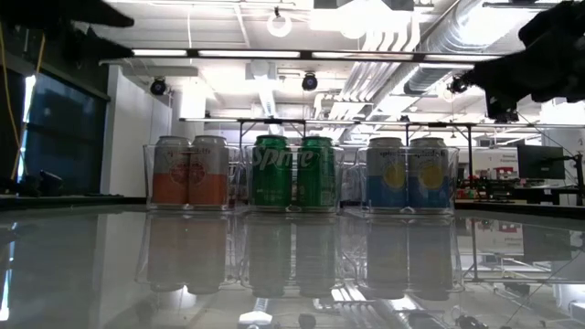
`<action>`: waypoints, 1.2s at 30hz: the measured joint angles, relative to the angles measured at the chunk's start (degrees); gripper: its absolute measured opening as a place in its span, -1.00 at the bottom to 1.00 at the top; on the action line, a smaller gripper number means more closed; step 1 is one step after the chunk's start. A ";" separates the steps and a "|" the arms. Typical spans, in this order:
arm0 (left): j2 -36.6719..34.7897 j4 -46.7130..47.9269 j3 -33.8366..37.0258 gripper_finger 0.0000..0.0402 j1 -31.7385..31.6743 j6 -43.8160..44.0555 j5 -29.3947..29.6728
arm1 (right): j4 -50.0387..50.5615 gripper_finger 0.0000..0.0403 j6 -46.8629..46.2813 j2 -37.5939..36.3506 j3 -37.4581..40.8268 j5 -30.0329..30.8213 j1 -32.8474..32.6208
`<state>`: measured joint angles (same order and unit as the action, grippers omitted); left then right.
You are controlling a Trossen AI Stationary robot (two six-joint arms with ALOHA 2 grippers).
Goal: Sort soda cans
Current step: Return to Home Position
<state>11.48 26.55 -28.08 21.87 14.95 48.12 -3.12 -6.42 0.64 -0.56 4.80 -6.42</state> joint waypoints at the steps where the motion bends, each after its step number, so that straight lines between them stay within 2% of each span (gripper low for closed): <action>1: -1.83 -0.29 1.51 0.76 0.00 0.45 0.00 | 1.00 -0.61 -0.22 0.00 0.00 0.92 0.00; 6: -11.32 -0.22 6.65 0.76 -0.09 -0.24 -3.75 | 1.20 -0.79 -1.04 0.24 0.00 2.44 0.00; 10: -11.19 -1.74 3.87 0.73 -0.10 -3.89 -5.96 | 1.14 -0.83 -1.05 0.75 0.00 2.25 0.00; 12: -11.17 -5.38 4.92 0.70 -0.11 -4.75 -8.48 | 1.25 -0.83 -1.05 1.06 0.00 2.15 0.00; 15: -11.23 -15.46 9.57 0.67 -0.09 -7.49 -16.12 | 1.36 -0.82 -1.05 1.16 -0.02 1.96 0.00; 17: -11.18 -21.06 13.54 0.66 -0.11 -9.95 -17.93 | 1.40 -0.82 -1.05 1.16 -0.02 1.74 0.00; 21: -11.25 -25.13 19.10 0.65 -1.47 -12.01 -19.80 | 1.45 -0.82 -1.05 1.16 -0.02 1.62 0.00; 23: -11.23 -26.55 21.23 0.65 -2.96 -11.08 -24.91 | 1.45 -0.82 -1.05 1.16 -0.02 1.62 0.01; 26: -11.25 -34.02 25.08 0.65 -5.83 -10.67 -34.94 | 1.50 -0.82 -1.05 1.16 -0.03 1.63 0.00; 28: -11.27 -38.19 27.54 0.65 -8.15 -10.66 -39.31 | 1.56 -0.82 -1.05 1.16 -0.04 1.62 0.01; 32: -11.02 -36.25 27.46 0.64 -12.79 -11.02 -43.51 | 1.62 -0.82 -1.05 1.18 -0.07 1.63 0.01; 36: -11.06 -33.80 27.39 0.64 -15.55 -11.08 -44.61 | 1.62 -0.82 -1.05 1.18 -0.07 1.63 0.00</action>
<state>0.43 -7.25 -0.69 6.32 3.87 3.51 -1.50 -7.46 1.83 -0.62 6.44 -6.41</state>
